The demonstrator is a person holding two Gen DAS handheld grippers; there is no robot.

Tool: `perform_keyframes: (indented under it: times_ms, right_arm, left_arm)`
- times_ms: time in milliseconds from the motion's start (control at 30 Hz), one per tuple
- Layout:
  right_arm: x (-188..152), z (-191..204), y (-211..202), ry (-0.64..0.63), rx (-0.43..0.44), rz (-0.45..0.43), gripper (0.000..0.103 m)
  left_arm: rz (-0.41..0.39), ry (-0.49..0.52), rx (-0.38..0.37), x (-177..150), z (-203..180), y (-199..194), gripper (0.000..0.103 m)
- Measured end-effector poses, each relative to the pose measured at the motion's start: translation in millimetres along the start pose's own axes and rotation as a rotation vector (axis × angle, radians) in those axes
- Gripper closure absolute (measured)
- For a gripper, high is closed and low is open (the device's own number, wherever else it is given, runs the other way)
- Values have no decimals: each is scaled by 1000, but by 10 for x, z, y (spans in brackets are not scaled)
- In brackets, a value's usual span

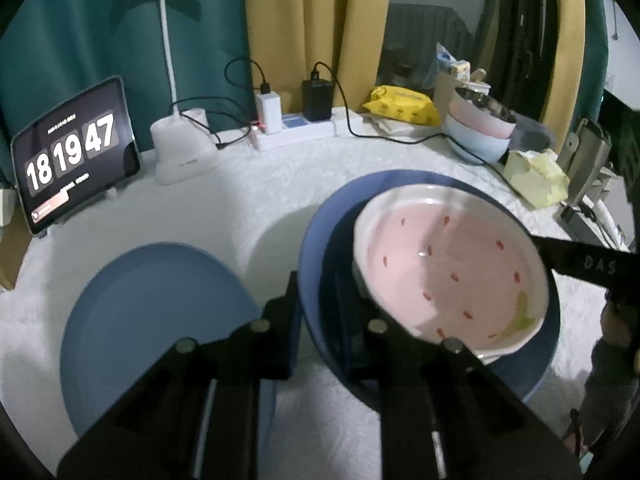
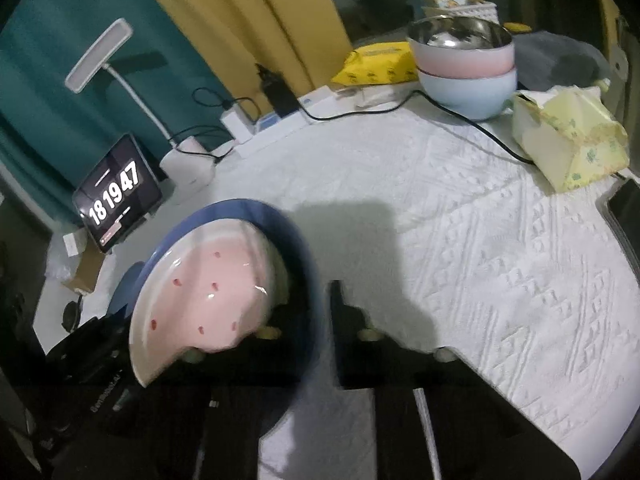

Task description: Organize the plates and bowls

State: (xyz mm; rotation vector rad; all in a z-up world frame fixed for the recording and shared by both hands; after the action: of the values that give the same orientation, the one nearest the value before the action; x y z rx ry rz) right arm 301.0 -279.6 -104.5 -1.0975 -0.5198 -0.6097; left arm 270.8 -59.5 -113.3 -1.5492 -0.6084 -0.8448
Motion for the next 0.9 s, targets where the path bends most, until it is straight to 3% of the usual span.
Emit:
perform_keyframes:
  times_ms: [500, 900]
  right_arm:
    - [-43, 26, -165, 6, -40, -21, 97]
    - [-8, 108, -417, -4, -54, -73, 97]
  left_arm:
    - [43, -28, -63, -49, -12, -47, 89]
    - [0, -25, -77, 37, -40, -269, 90]
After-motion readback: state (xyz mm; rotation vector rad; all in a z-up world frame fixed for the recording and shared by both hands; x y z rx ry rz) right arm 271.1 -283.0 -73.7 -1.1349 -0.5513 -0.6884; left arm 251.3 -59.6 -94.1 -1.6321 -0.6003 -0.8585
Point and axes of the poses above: each gripper's, at about its wrist camera, not at the fingertips, and y roughly the way its jaws point, z to its left, x to its top, the point moved 1 cm from there along y, roughly the way its jaws point, and after that the axes turned 7 degrees about -z, right-handed, at the moved point
